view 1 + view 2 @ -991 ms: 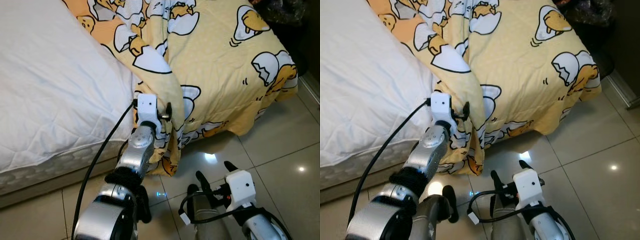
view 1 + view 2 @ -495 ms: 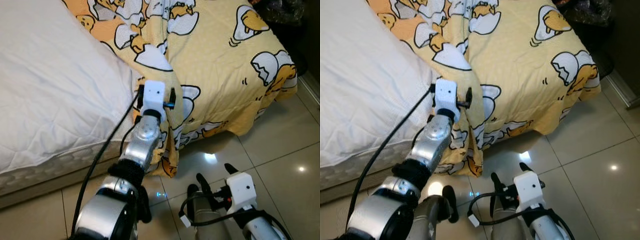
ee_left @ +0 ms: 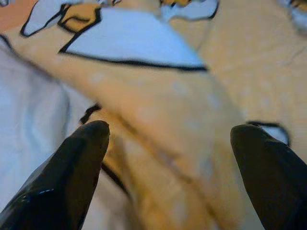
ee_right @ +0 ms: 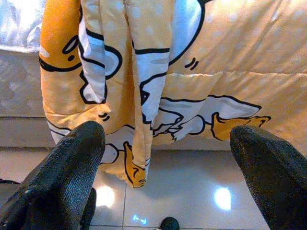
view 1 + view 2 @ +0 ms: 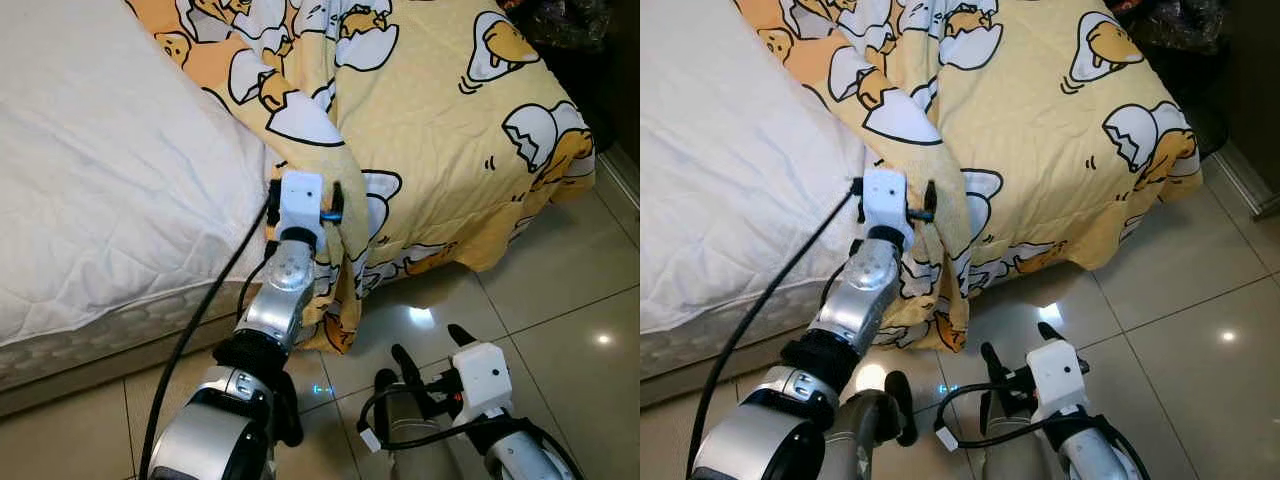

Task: Clean up the room

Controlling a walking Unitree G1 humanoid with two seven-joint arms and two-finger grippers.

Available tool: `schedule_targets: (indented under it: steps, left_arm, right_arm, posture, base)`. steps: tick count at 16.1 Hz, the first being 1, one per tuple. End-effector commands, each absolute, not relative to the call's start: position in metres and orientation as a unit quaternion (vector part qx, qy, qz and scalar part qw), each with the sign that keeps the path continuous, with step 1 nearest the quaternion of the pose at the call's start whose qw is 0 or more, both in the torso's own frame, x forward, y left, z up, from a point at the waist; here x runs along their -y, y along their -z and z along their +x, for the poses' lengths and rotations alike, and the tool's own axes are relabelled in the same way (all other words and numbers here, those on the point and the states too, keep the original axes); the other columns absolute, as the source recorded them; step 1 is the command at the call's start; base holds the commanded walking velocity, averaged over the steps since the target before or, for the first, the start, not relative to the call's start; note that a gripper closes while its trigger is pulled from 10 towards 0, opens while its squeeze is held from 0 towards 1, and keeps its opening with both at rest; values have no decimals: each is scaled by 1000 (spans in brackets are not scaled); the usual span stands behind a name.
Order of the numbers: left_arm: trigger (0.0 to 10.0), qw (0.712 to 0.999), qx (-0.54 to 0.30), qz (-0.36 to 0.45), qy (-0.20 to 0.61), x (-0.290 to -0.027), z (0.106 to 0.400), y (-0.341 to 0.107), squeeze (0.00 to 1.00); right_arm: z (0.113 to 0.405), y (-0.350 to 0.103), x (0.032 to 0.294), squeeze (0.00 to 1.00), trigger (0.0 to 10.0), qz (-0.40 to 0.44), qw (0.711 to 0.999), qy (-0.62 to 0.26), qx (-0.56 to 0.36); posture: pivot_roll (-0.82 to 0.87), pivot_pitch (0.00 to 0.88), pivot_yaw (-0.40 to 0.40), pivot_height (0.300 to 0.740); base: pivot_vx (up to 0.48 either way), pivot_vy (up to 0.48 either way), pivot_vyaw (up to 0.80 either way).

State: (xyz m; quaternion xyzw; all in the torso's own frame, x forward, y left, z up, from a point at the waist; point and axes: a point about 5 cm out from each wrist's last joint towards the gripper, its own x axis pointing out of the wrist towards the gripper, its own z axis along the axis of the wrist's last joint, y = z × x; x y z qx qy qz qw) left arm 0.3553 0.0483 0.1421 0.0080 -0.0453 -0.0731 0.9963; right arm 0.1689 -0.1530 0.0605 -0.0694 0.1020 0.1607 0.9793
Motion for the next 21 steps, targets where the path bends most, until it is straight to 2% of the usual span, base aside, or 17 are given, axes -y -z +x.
schedule_targets:
  steps: [1,3,5,9,11,13,21]
  left_arm:
    - [10000,994,53,-19,98,-31,346,-141,0]
    - [10000,990,90,7,105,-29,344,-150,0]
    - [10000,989,91,24,114,-26,343,-148,0]
    - [10000,990,2,-32,141,-12,337,-118,0]
    - [10000,989,-14,-40,139,-10,337,-113,0]
    - [10000,986,-8,-45,162,1,335,-116,0]
    - [10000,982,20,-40,181,9,338,-126,0]
  right_arm:
    - [163,-57,155,0,10000,-66,978,-162,-114]
    - [162,-56,155,0,10000,-66,978,-162,-114]
    - [162,-56,155,0,10000,-67,978,-163,-114]
    - [161,-56,154,0,10000,-66,977,-166,-116]
    - [161,-55,153,4,10000,-66,977,-166,-117]
    - [161,-56,151,0,10000,-65,977,-166,-116]
    - [160,-55,151,0,10000,-64,977,-164,-118]
  posture:
    - [-334,302,52,731]
    - [-336,297,53,731]
    - [-336,297,53,731]
    - [-335,296,57,731]
    - [-338,297,57,731]
    - [-344,302,59,731]
    - [-345,313,62,731]
  base:
    - [0,0,0]
    - [0,0,0]
    - [0,0,0]
    - [0,0,0]
    - [0,0,0]
    - [0,0,0]
    - [0,0,0]
